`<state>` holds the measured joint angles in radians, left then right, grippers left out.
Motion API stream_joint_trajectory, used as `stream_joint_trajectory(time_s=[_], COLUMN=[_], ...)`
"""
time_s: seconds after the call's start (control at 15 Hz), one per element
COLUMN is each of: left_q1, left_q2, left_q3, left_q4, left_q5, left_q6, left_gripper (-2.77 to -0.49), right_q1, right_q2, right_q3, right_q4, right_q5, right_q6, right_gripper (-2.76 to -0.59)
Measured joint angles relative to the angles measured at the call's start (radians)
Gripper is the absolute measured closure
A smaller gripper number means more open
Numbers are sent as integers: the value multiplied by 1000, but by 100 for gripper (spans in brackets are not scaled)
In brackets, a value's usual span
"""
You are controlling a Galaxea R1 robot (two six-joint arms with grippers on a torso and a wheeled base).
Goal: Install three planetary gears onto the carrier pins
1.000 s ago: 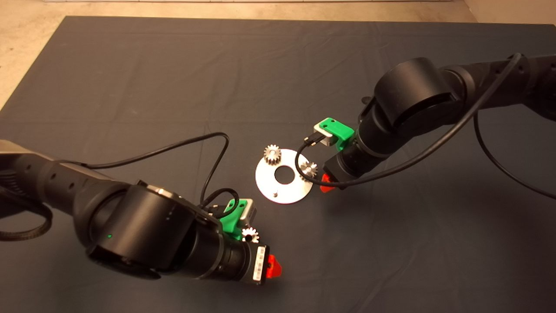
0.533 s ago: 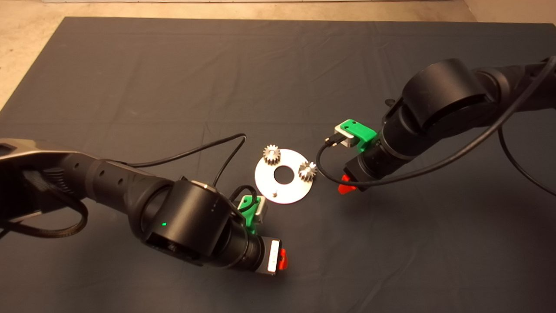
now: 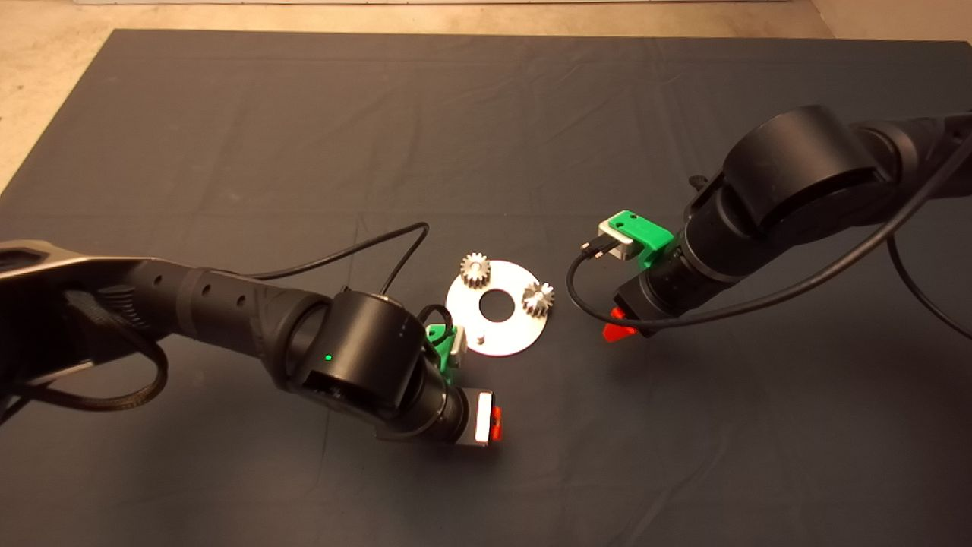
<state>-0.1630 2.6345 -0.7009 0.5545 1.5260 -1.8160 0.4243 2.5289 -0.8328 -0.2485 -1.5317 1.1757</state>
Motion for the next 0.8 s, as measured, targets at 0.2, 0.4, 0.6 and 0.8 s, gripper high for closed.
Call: stream_joint_trajectory(time_s=[0.2, 0.4, 0.6, 0.8], left_q1=[0, 0, 0, 0], left_q2=[1, 3, 2, -3], left_q3=[-5, -6, -6, -6], left_q4=[-2, -4, -4, -4], left_q5=[0, 3, 1, -1], left_q6=[9, 19, 22, 23], left_gripper=[-233, -233, -233, -233], right_q1=[0, 0, 0, 0], right_q2=[-14, -22, -22, -23], right_q3=[4, 7, 13, 15], right_q4=[2, 2, 2, 2], right_q5=[1, 0, 0, 0], right_q6=[0, 0, 0, 0], right_gripper=[-218, -218, -218, -218])
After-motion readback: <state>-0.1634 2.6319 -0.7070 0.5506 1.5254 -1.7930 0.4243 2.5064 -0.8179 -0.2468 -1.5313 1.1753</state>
